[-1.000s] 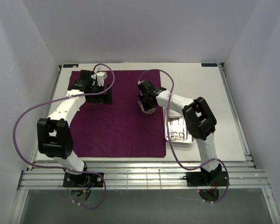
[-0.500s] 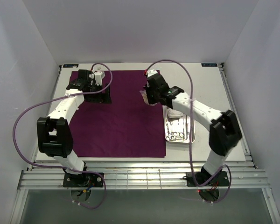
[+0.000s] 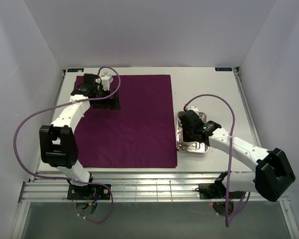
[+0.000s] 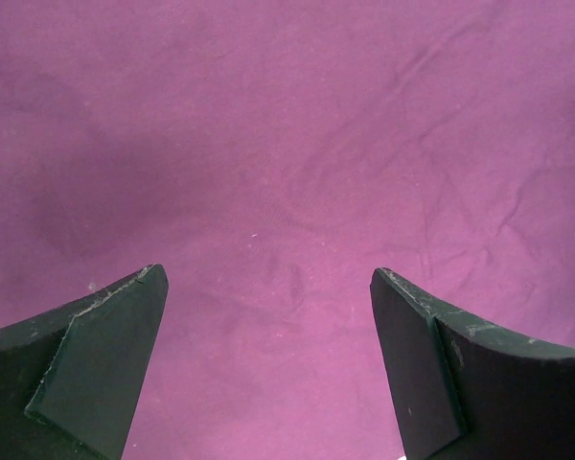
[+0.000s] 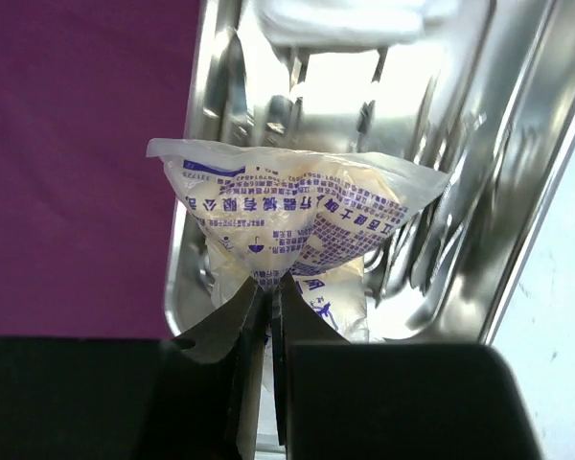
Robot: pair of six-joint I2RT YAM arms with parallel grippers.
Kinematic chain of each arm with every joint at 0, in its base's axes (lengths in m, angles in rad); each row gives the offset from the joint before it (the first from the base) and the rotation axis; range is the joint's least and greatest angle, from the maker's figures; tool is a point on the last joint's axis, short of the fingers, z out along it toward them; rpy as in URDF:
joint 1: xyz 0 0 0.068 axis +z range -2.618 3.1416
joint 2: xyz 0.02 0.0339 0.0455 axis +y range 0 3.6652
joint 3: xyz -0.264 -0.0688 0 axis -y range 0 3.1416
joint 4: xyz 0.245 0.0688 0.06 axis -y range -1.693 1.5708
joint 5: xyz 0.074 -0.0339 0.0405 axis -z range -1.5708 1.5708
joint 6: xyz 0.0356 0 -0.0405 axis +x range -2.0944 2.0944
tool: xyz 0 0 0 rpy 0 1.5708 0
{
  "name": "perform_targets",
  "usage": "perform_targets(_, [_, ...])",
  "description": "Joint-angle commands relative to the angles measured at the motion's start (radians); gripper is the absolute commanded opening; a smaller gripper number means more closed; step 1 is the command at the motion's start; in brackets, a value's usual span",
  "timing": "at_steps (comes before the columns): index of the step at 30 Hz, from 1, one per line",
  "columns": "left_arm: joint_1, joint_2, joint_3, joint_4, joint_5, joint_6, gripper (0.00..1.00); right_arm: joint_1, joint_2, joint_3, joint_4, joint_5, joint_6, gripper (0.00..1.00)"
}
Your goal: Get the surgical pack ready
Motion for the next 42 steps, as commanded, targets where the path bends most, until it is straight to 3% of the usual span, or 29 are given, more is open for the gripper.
perform_targets(1, [0.005,-0.01,0.031,0.014,0.026,-0.002,0.98,-0.016,0.015,-0.008,-0.012,0.061,0.08,0.08])
perform_targets(13, [0.005,-0.019,0.025,0.014,0.014,-0.002,0.98,-0.071,0.149,0.01,0.054,0.011,0.05,0.11])
perform_targets(14, [0.006,-0.019,0.028,0.014,0.014,-0.002,0.98,-0.072,0.154,0.013,0.054,0.009,0.045,0.18])
perform_targets(15, [0.005,-0.018,0.028,0.014,0.017,-0.002,0.98,-0.074,0.157,0.024,0.052,0.008,0.039,0.37])
perform_targets(18, [0.006,-0.018,0.028,0.012,0.024,-0.002,0.98,-0.074,0.154,0.042,0.032,0.012,0.022,0.63])
perform_targets(21, [0.006,-0.016,0.025,0.011,0.026,-0.002,0.98,-0.072,0.114,0.071,-0.004,0.029,0.019,0.73])
perform_targets(26, [0.005,-0.016,0.027,0.011,0.031,-0.002,0.98,-0.092,-0.013,0.12,-0.035,0.078,0.004,0.69])
perform_targets(30, [0.005,-0.013,0.025,0.011,0.046,-0.002,0.98,-0.3,-0.043,0.096,-0.053,-0.001,-0.024,0.64])
perform_targets(35, [0.005,-0.015,0.027,0.011,0.043,-0.002,0.98,-0.394,-0.001,0.079,-0.06,-0.018,-0.157,0.66])
perform_targets(39, [0.005,-0.021,0.022,0.012,0.041,-0.002,0.98,-0.526,0.058,0.009,-0.028,-0.171,-0.199,0.65])
perform_targets(42, [0.005,-0.029,0.013,0.011,0.035,-0.002,0.98,-0.543,0.063,-0.021,0.06,-0.256,-0.219,0.63])
